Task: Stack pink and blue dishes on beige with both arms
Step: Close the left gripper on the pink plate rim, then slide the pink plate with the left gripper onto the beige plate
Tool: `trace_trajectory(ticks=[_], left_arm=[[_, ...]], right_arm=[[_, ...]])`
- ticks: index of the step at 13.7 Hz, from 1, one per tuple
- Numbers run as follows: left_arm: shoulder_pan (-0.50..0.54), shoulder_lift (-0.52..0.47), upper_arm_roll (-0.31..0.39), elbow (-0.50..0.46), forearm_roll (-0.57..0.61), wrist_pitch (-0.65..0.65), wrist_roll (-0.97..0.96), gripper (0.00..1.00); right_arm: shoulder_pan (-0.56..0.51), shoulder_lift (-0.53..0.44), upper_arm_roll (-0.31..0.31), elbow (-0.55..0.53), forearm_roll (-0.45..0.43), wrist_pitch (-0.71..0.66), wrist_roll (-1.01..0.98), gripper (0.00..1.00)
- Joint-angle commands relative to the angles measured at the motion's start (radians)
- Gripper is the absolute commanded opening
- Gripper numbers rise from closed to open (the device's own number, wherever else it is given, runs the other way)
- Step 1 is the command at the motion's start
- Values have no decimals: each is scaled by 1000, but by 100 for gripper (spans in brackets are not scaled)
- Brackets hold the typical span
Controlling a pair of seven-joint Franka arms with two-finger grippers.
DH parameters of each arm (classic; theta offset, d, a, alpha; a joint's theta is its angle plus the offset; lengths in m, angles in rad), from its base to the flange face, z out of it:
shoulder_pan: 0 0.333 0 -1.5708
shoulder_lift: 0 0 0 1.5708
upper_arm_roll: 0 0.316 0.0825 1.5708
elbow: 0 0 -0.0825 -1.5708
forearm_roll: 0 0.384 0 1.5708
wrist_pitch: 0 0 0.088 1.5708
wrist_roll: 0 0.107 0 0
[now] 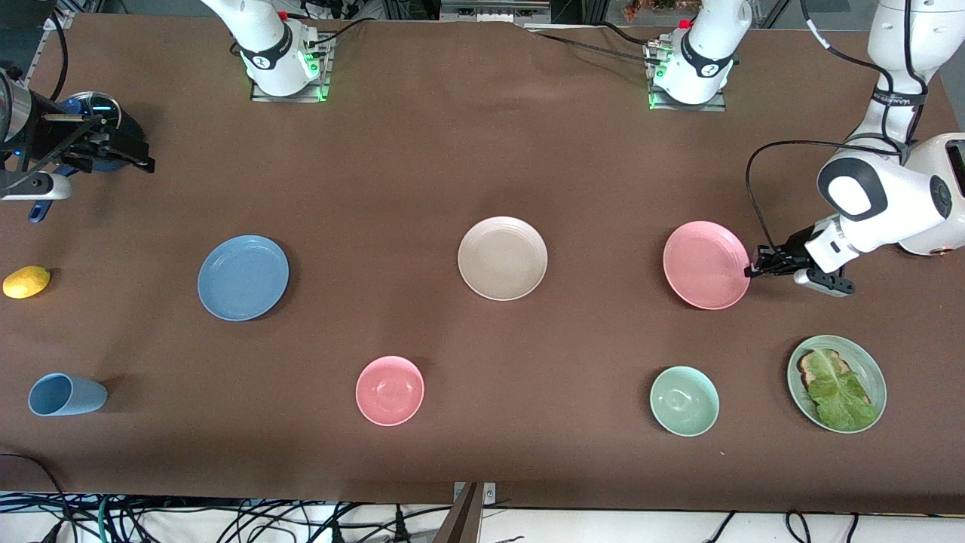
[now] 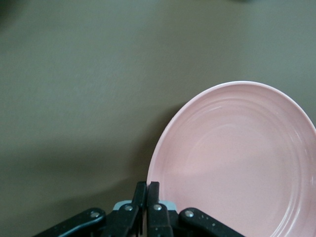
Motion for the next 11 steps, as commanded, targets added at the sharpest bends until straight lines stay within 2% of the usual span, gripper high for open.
trace_trajectory(ticks=[1,4,7,11], left_arm=[[-1,-54,-15,84,160,-104,-212,0],[-1,-85,-113,165,280,-171,-438,0],[-1,-103,-210,186,409,-171,-633,0],[-4,-142,-264,167,460,-171,-733,0]], right_arm=[[-14,3,9,15,-8,-16,-12,100],[-14,3,9,17,-8,-16,-10,100],[-14,3,9,15,-8,-18,-12,100],[-14,2,11,18,-8,-44,-7,100]])
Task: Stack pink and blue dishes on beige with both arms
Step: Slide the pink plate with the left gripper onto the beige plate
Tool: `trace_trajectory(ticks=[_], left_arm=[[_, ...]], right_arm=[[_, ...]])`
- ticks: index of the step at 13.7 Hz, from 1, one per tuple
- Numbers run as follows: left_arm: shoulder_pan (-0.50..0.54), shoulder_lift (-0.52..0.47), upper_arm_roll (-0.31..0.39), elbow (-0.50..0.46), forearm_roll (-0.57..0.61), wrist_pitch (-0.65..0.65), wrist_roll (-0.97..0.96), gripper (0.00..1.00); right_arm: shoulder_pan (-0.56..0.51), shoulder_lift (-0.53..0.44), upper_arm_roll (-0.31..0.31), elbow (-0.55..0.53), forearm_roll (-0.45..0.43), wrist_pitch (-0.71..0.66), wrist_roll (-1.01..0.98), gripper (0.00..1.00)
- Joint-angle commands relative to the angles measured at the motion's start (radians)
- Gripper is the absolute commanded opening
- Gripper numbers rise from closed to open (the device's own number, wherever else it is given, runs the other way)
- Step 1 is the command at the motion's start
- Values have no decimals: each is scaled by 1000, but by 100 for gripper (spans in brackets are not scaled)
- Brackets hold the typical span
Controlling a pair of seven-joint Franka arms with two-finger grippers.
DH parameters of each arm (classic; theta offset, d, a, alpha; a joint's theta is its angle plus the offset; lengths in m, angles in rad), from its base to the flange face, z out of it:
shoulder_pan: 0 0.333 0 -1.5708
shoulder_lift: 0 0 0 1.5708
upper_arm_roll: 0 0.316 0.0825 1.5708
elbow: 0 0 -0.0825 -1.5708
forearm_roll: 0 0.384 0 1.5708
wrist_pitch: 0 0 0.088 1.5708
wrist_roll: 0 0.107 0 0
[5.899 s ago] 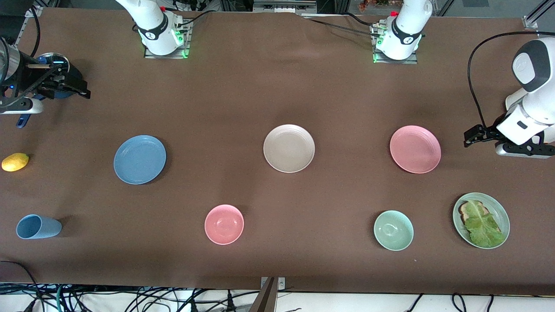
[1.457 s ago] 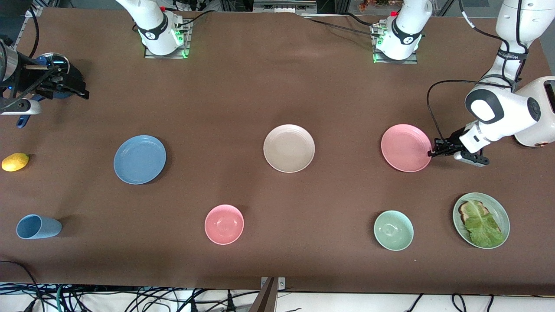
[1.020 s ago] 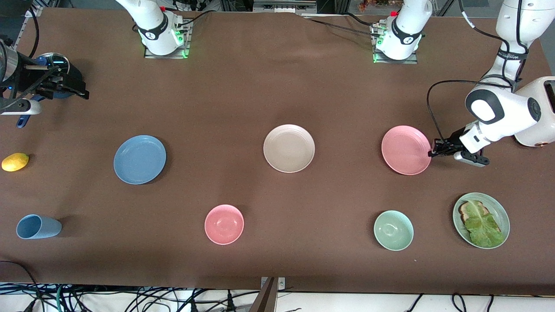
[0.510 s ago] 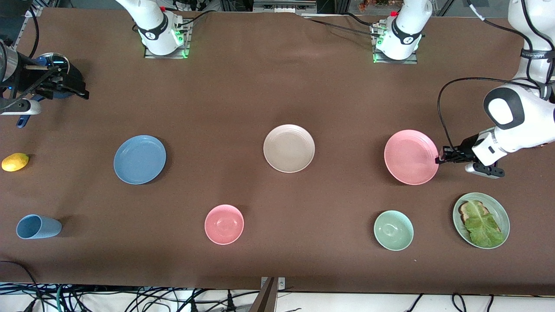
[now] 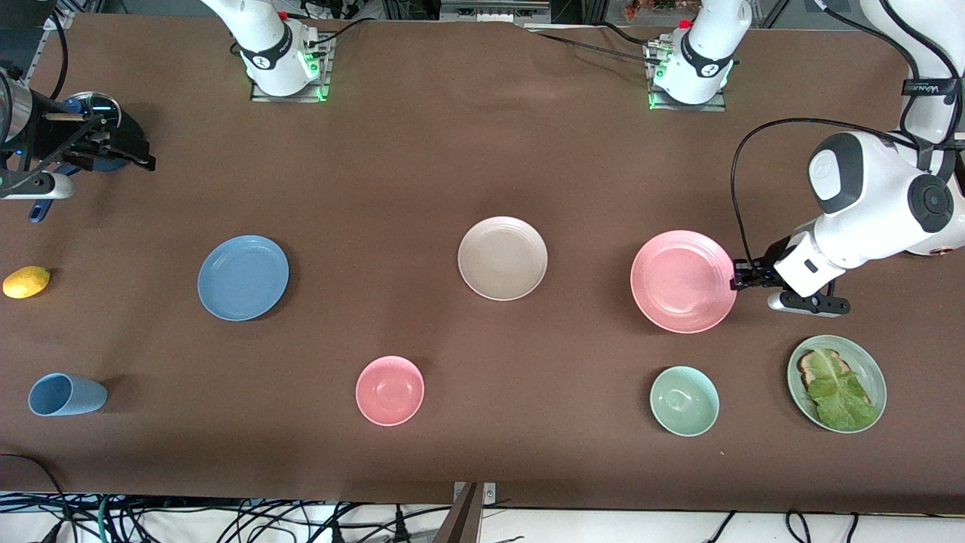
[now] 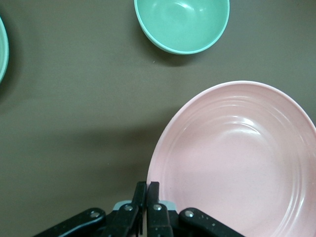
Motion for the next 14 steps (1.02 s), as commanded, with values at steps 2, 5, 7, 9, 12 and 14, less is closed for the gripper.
trace_trajectory(ticks=[2,5,7,9,12,14], left_arm=[[-10,-45,-57,-15,94,-18,-145,0],[-12,-48,-125,-14,161,-18,-278,0],[-13,-46,-151,-12,161,-18,-315,0],[-22,-43,-183,-12,162,-18,-380,0],[-47,-37,-220,-9,179,-16,-486,0],[-97,-22,-222,-3,205,-10,-574,0]], right_arm=[[-10,1,12,18,-7,-30,-6,100],[-13,1,8,18,-5,-35,-9,100],[-13,1,8,18,-7,-37,-6,100],[-13,1,8,18,-5,-37,-7,100],[-13,1,8,18,-7,-37,-6,100],[-13,1,8,18,-7,-37,-6,100]])
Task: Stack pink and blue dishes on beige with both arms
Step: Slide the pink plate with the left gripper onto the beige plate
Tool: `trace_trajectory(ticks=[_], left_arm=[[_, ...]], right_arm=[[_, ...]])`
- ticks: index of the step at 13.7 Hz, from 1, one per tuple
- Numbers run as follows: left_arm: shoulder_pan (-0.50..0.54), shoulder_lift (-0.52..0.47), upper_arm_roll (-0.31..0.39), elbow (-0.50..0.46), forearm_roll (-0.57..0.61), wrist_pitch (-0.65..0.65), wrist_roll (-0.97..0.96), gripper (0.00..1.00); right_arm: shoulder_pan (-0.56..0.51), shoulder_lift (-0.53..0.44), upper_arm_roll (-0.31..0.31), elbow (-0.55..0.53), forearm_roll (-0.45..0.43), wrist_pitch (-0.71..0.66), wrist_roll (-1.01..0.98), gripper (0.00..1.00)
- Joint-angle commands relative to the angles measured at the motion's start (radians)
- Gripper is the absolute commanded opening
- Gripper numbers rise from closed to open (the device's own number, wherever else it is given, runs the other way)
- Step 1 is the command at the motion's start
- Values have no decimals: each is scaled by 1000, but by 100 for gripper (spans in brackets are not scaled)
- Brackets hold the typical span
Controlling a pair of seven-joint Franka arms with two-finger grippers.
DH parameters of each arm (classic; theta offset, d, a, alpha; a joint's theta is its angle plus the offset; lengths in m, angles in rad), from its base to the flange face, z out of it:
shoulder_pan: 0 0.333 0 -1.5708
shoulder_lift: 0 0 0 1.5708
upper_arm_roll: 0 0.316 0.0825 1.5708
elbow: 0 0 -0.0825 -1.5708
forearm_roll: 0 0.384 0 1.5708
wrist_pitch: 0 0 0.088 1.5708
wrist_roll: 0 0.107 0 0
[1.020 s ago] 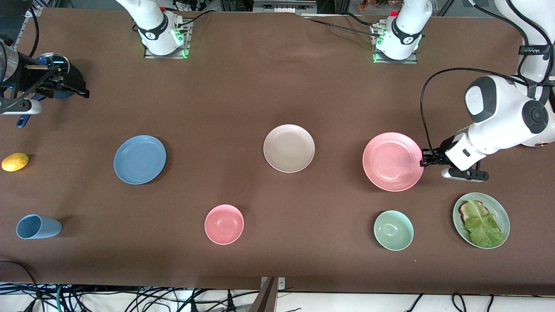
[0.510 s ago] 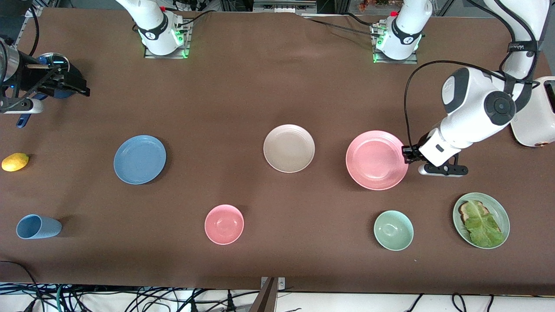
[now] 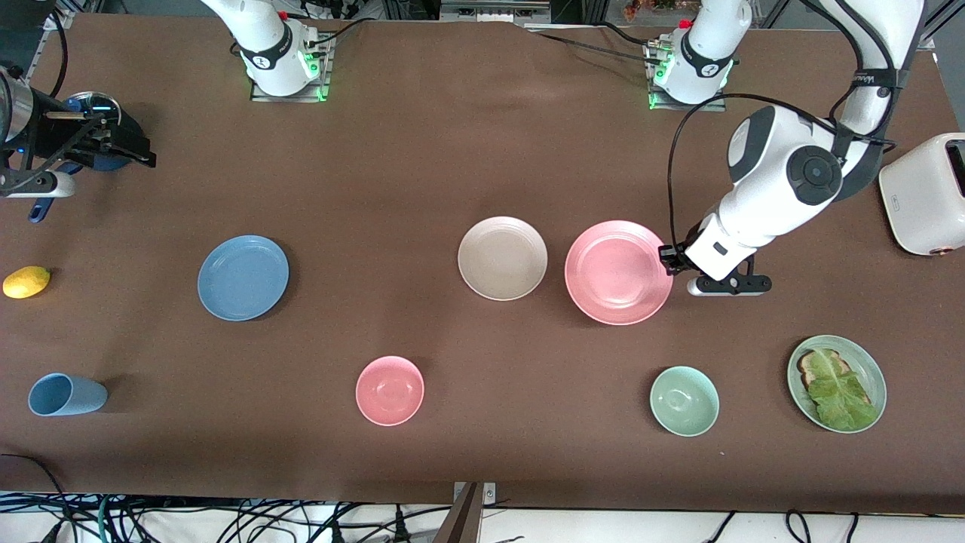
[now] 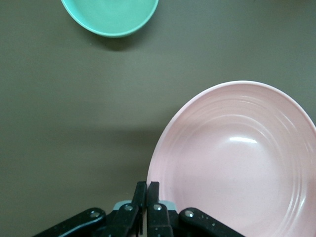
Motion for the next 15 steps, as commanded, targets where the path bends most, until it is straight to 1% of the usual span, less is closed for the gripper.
trace_trajectory(ticks=[1,3,6,8,9,10,13,15], left_arm=[[-63,5,-2,1,69,2,-138,0],[-97,30,-4,2,92,37,-214,0],[-137,73,-2,2,93,97,-285,0],[-172,99,-2,4,93,111,-327,0],[-185,112,-2,21,93,111,-340,0],[-198,128,-2,39,105,111,-356,0],[-231,169,-2,76,200,111,-417,0],[-241,197,-2,91,208,111,-416,0]], right_arm=[[-11,1,9,18,-7,-20,-6,100],[-11,1,8,18,-7,-20,-6,100],[-11,1,8,18,-7,-20,-6,100],[-11,1,8,18,-7,-20,-6,100],[-11,1,9,18,-7,-20,-6,100],[-11,1,9,18,-7,-20,-4,100],[-11,1,9,18,-7,-20,-6,100],[-11,1,9,18,-7,-20,-6,100]])
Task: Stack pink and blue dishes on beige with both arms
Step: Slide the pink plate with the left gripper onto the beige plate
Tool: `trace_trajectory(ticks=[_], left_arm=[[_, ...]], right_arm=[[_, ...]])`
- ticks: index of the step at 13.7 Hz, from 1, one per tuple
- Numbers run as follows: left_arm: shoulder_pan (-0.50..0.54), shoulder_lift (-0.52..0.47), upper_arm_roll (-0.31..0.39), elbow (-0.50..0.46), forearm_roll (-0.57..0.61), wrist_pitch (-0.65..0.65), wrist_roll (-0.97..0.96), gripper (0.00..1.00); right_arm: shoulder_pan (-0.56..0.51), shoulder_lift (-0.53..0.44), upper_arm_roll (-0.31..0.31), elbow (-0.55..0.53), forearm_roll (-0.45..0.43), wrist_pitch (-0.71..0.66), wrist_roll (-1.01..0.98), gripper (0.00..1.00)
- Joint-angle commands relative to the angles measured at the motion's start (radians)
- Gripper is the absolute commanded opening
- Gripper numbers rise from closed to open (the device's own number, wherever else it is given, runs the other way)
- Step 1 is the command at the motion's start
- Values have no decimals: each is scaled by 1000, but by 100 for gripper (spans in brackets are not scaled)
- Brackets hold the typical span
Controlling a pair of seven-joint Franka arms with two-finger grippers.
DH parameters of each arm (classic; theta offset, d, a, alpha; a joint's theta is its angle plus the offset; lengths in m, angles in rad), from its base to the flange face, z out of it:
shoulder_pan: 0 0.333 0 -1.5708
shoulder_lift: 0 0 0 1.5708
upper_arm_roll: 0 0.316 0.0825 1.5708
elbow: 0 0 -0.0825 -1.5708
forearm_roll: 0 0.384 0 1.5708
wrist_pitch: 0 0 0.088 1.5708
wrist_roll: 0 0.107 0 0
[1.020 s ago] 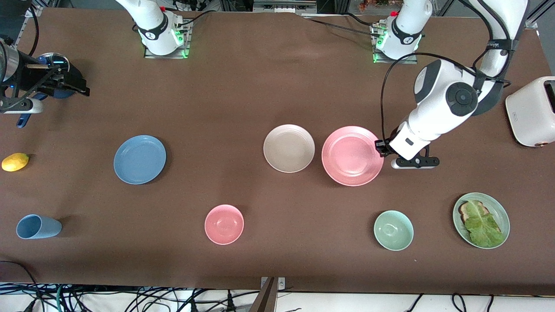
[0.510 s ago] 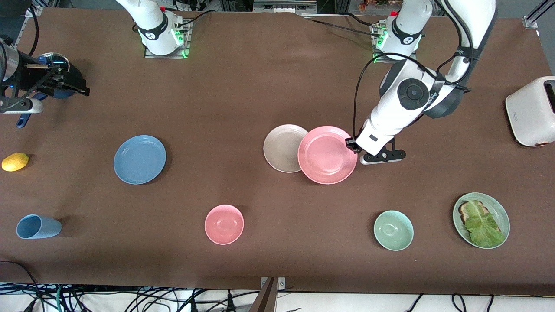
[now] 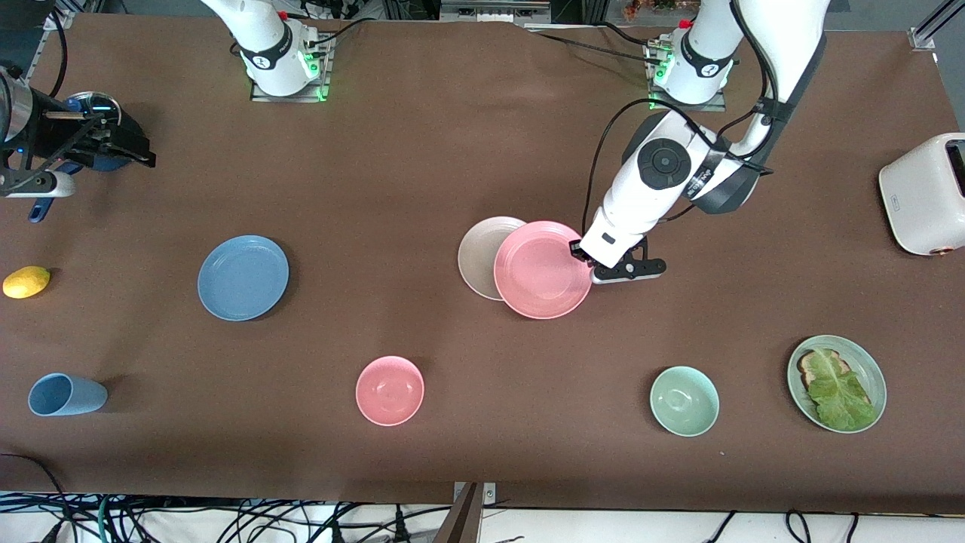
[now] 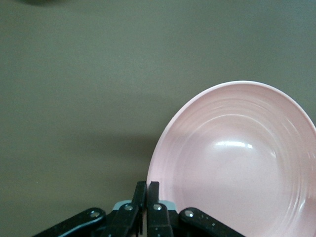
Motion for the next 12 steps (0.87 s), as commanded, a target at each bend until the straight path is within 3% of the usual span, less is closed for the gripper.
trace_trajectory(ticks=[1,9,12], left_arm=[[-17,54,1,53,39,-6,-24,0],[-127,155,10,130,36,-3,-33,0],[-143,155,10,124,100,24,-80,0]], right_arm=[[-11,1,8,18,-7,-19,-6,100],[-11,1,9,18,-7,-19,-6,100],[-11,1,7,18,-7,-19,-6,100]])
